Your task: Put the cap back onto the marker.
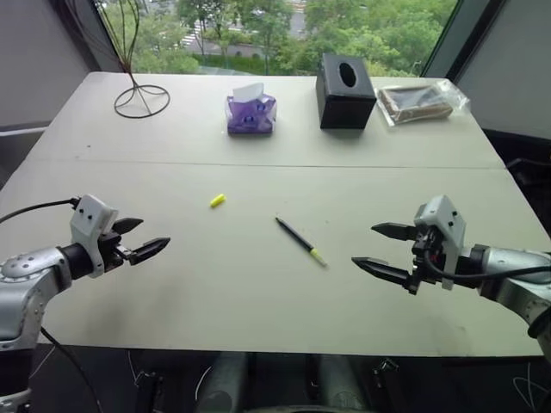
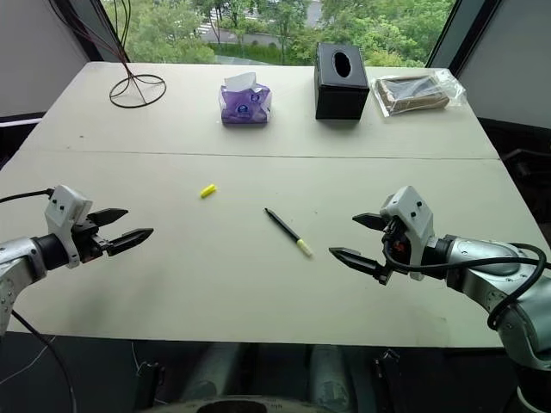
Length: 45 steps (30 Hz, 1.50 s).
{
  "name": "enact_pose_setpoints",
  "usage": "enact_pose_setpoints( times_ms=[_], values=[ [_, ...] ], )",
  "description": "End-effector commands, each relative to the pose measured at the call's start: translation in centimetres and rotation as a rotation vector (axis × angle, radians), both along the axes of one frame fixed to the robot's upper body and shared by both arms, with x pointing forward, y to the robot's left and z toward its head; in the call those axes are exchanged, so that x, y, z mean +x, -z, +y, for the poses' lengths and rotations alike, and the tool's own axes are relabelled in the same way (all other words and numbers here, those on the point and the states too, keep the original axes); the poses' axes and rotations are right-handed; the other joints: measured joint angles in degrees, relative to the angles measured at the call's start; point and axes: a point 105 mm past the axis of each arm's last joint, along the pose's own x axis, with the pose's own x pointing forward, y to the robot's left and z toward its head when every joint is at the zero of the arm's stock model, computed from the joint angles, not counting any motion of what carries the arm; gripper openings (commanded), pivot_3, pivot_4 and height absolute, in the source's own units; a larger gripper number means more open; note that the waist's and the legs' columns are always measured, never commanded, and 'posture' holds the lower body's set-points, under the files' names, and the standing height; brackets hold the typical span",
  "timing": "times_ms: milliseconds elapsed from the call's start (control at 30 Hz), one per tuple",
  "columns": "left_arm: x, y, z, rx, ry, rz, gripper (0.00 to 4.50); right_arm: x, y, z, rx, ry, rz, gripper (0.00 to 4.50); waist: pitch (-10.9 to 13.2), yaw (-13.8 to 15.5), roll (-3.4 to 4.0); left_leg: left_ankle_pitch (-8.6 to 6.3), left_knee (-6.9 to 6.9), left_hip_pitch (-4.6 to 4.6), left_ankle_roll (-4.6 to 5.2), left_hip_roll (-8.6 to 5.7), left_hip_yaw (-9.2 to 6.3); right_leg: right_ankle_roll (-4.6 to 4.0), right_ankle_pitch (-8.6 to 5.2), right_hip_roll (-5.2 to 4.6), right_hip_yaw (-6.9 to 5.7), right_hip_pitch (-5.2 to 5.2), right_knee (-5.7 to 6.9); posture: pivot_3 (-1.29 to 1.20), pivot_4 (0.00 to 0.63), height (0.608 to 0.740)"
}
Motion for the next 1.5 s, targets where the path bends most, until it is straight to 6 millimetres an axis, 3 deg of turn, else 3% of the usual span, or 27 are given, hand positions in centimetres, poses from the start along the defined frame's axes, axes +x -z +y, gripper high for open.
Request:
enact_pose_setpoints(
  times_ms=[33, 1000, 1133, 1400, 1500],
  values=[
    [0.3, -1.5, 0.4, 0.017, -0.009, -0.060, 4.43, -0.4, -0.8, 0.8, -0.004, -0.029, -0.041, 4.50, 0.0, 0.1, 0.00, 0.00, 0.00, -0.01, 0.00, 0.00, 0.00, 0.00, 0.00, 0.00, 0.00, 0.00, 0.00, 0.00, 0.150, 0.740],
    [0.6, -1.3, 0.8, 0.062, -0.029, -0.083, 4.43, 0.6, 0.1, 0.4, -0.020, 0.007, -0.066, 4.50, 0.0, 0.0, 0.00, 0.02, 0.00, -0.01, 0.04, 0.00, 0.01, 0.00, 0.00, 0.02, -0.01, 0.00, -0.01, 0.00, 0.150, 0.740],
    [0.9, -2.6, 1.2, 0.085, -0.004, -0.093, 4.43, 0.7, -0.3, 0.5, -0.018, 0.001, -0.072, 4.50, 0.0, 0.0, -0.02, 0.07, 0.00, -0.01, 0.12, 0.00, 0.01, 0.00, 0.00, 0.04, -0.01, -0.01, 0.00, 0.00, 0.150, 0.740],
    [1.0, -6.1, -2.9, 0.104, 0.364, -0.108, 4.43, 1.2, -0.9, 1.8, 0.016, -0.037, -0.052, 4.50, 0.0, 0.1, -0.02, 0.06, 0.01, -0.01, 0.11, -0.02, 0.04, 0.00, 0.00, 0.03, -0.02, 0.00, -0.01, 0.00, 0.150, 0.740],
    [1.3, -6.3, -4.7, 0.147, 0.528, -0.074, 4.43, 2.8, -0.4, 2.9, -0.023, -0.001, -0.103, 4.50, 0.0, 0.0, -0.03, 0.08, 0.01, -0.01, 0.14, -0.02, 0.03, 0.00, 0.01, 0.07, -0.03, 0.00, 0.00, 0.00, 0.150, 0.740]
  ],
)
